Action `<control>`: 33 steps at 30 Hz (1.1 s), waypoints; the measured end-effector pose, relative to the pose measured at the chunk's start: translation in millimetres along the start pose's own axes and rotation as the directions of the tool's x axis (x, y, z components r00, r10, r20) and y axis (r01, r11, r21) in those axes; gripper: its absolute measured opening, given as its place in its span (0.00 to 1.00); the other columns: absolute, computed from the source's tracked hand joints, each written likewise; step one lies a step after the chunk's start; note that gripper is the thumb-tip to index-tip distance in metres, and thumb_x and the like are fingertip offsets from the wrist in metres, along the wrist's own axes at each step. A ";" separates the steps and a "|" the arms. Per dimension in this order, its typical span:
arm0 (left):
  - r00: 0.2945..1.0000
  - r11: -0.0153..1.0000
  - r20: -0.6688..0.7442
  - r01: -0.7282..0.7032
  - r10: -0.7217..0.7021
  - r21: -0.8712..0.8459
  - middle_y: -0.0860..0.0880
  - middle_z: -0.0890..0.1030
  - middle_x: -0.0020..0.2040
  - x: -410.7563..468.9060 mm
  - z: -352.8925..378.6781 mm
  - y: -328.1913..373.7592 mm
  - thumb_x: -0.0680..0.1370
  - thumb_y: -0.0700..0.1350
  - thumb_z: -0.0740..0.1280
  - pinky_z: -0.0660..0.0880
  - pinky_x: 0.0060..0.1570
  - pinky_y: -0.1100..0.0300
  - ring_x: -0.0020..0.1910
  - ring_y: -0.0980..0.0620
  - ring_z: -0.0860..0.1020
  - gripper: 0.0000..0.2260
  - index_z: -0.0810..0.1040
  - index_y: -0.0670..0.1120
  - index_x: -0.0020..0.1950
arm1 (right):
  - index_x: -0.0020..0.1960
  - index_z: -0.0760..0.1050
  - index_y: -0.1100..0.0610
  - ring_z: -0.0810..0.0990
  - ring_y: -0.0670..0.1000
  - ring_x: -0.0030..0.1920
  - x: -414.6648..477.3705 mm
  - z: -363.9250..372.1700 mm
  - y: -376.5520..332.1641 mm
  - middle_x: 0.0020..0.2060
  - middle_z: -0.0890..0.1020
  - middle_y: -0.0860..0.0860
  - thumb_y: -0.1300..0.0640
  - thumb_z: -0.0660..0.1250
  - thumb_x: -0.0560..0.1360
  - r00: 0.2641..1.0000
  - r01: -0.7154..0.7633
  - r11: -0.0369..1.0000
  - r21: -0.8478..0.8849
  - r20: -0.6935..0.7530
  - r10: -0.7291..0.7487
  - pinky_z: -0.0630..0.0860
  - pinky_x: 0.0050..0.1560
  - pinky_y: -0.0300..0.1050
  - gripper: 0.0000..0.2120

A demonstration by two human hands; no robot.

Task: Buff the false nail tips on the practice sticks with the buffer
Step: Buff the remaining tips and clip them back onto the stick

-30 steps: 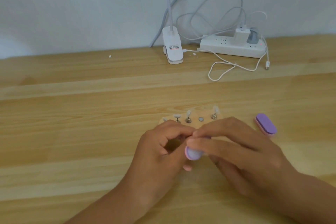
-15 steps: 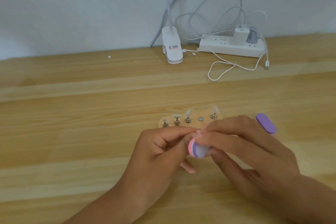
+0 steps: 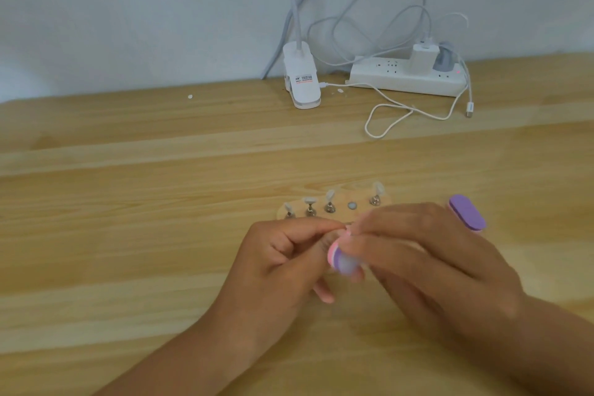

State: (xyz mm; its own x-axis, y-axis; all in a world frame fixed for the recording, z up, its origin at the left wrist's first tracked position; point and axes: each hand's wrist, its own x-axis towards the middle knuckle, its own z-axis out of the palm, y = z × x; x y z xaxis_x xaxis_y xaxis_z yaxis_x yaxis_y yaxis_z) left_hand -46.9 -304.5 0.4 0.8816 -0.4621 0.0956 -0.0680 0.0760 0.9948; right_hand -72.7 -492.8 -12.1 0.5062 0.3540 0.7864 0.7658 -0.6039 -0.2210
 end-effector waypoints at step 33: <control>0.959 0.995 0.264 0.102 -0.099 0.000 0.50 0.75 0.30 -4.2 -1.4 4.2 0.83 0.47 0.55 0.70 0.26 0.60 0.22 0.52 0.75 0.13 0.74 0.48 0.42 | 0.59 0.78 0.59 0.79 0.47 0.55 0.5 -2.5 6.1 0.53 0.80 0.52 0.67 0.66 0.77 0.997 -0.061 0.998 0.002 -0.050 0.061 0.72 0.60 0.36 0.12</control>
State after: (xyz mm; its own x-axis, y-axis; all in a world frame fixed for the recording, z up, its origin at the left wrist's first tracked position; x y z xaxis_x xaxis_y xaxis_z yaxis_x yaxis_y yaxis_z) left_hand -50.3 -301.0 4.2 0.7292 -0.6843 0.0027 0.0225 0.0280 0.9994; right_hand -68.8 -498.1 -11.6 0.5318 0.2804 0.7991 0.7340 -0.6234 -0.2697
